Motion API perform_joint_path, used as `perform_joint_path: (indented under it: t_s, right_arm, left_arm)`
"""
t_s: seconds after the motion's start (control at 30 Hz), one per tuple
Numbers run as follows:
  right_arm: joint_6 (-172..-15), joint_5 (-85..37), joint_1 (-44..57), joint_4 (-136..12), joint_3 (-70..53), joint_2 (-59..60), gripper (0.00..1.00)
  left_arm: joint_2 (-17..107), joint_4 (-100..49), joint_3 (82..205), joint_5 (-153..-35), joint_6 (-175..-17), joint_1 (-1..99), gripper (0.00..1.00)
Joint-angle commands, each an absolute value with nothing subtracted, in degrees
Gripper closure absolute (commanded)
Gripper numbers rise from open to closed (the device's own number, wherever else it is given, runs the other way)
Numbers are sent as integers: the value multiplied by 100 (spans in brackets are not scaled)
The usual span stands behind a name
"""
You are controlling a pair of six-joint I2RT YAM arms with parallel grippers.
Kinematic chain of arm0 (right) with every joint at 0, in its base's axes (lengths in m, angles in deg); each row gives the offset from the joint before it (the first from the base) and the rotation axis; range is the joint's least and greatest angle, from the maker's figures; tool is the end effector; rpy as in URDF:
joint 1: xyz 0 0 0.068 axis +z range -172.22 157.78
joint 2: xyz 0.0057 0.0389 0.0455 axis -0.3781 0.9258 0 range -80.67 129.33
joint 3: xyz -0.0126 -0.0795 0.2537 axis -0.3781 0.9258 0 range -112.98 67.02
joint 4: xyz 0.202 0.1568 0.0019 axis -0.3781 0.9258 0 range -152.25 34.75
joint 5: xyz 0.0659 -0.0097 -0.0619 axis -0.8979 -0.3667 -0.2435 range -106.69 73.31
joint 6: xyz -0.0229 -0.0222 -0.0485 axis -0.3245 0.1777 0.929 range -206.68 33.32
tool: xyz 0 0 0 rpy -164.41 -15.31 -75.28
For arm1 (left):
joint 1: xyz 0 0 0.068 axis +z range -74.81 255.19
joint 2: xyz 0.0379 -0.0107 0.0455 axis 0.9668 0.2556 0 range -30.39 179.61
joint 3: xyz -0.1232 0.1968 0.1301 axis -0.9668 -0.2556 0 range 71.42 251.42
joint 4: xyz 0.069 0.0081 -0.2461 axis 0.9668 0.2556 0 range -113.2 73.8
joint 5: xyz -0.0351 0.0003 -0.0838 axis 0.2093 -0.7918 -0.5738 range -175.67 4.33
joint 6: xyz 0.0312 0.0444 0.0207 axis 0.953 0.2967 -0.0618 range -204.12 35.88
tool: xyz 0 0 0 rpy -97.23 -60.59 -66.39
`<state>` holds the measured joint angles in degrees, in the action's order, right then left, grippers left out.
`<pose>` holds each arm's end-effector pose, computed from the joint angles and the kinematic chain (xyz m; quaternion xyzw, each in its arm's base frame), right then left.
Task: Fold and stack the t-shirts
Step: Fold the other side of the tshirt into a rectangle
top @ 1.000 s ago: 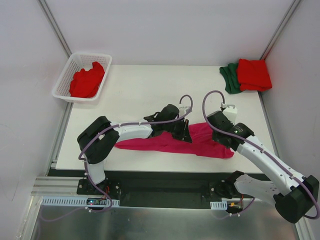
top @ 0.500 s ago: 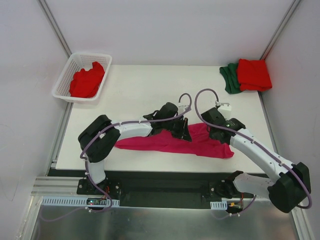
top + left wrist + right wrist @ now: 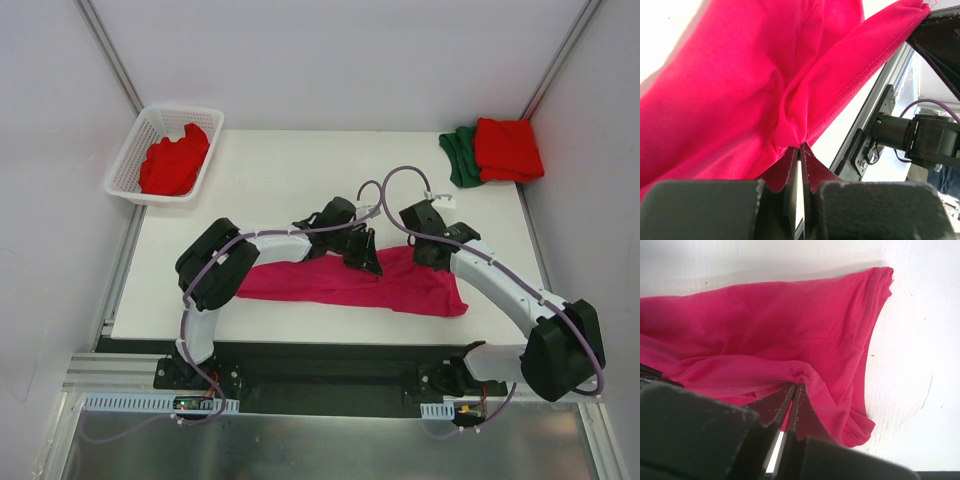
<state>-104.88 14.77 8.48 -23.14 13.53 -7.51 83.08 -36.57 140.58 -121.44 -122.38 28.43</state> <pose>0.2238 0.1076 0.2420 -0.0285 0.9295 -0.1306 0.3438 0.2753 -0.3282 0.1699 0.2123 0.8145 -0.5140 0.1652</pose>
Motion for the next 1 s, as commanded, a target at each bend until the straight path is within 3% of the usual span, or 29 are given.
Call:
perform_joint_path:
  t_s: [0.0,0.97]
  right_arm:
    - [-10268,1390,714,-2499,1024,-667,99]
    - [-10417,713,784,-250,910,-2521,99]
  left_arm:
    - [8369,-3832,14349,-12460,-12306,2940,100]
    - [6980,-3700,13065,-13225,-12376,2536,100]
